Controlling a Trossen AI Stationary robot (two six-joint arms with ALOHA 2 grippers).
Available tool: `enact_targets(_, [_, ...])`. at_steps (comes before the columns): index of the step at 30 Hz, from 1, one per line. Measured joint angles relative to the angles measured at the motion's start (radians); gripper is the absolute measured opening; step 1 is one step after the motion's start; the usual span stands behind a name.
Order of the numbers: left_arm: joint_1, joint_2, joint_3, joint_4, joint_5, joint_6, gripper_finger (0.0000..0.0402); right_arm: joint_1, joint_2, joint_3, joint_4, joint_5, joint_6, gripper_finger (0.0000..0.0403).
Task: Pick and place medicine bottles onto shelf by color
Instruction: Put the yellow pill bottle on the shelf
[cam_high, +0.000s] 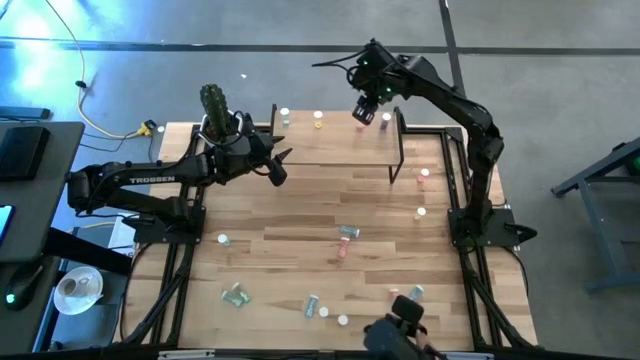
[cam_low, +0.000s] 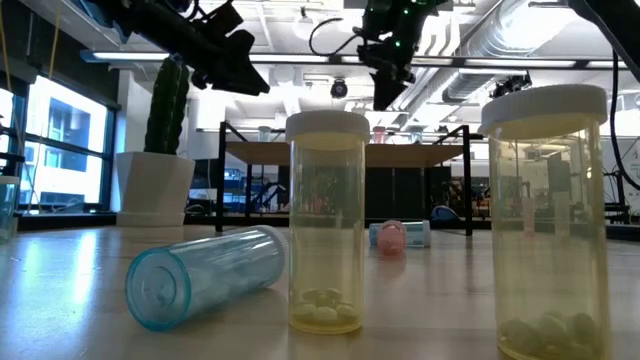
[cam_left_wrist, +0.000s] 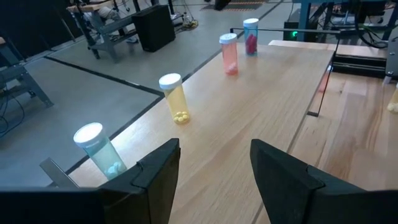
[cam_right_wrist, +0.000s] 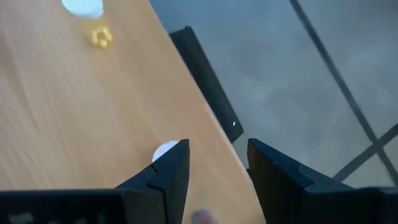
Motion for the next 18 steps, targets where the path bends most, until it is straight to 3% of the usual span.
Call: enact_targets(18, [0.000,0.000,0.000,-0.004,0.010,-0.001,0.0186,-0.032,0.064,0.000,-0.088,0.047,0.090,0.0152])
